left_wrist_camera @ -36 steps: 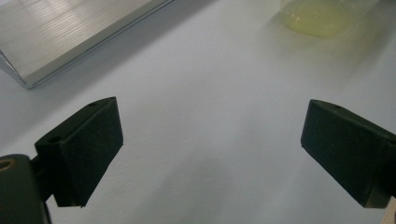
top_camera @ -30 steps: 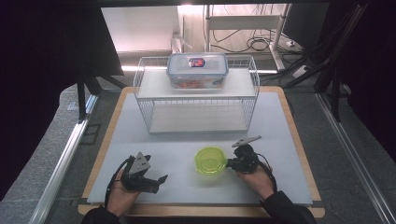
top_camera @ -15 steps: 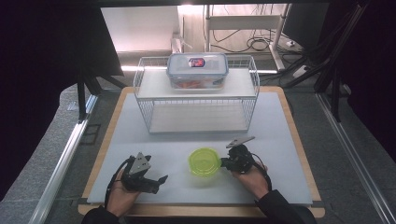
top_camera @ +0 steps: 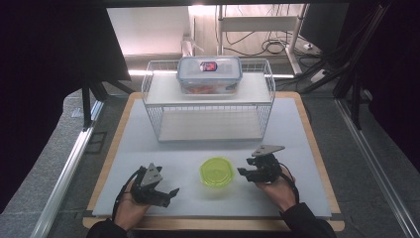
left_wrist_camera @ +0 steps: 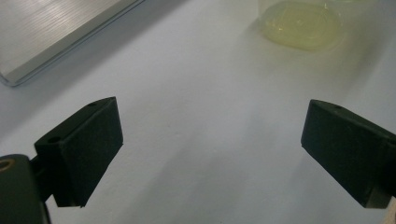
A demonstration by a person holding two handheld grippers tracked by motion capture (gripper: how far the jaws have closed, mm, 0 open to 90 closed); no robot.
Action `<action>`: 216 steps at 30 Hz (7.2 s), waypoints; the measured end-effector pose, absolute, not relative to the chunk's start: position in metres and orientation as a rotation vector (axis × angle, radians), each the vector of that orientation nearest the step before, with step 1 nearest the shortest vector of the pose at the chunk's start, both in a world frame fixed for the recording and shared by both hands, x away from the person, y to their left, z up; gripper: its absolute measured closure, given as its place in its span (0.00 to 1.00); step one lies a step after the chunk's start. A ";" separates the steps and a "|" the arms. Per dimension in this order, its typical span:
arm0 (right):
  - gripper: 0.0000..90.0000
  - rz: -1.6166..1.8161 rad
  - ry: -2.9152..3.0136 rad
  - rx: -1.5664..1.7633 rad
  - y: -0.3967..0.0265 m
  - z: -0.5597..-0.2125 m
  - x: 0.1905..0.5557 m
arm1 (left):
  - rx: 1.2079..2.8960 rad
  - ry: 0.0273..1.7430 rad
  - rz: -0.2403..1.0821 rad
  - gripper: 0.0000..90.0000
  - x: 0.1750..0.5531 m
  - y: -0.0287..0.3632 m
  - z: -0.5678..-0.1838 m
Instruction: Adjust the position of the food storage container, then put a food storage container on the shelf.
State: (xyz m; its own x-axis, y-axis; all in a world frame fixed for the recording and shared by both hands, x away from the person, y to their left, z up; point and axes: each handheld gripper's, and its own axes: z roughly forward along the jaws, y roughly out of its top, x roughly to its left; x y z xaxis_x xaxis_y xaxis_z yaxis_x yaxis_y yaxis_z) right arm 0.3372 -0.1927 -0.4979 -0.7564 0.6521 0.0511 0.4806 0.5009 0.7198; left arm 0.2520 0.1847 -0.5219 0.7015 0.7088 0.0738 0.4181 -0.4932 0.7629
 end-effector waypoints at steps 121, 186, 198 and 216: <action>0.94 1.998 2.500 1.358 -0.184 -0.397 0.385 | 2.107 0.829 0.509 0.05 0.250 0.185 -0.517; 0.94 2.097 2.169 1.407 -0.165 -0.246 0.480 | 2.093 0.815 0.506 0.05 0.249 0.185 -0.515; 0.93 2.064 2.080 1.491 -0.144 -0.247 0.510 | 2.092 0.810 0.496 0.05 0.249 0.185 -0.516; 0.86 1.980 2.012 1.552 -0.132 -0.255 0.532 | 2.105 0.805 0.484 0.05 0.250 0.185 -0.517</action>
State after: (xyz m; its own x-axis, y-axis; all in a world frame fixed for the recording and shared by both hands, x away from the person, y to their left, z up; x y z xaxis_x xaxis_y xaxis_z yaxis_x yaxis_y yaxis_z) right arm 0.5316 -0.1318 -0.2555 -0.5334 0.5516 0.6413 0.6500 -0.2179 0.7281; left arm 0.2497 0.1846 -0.5170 0.7226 0.6886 0.0607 0.3768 -0.4660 0.8005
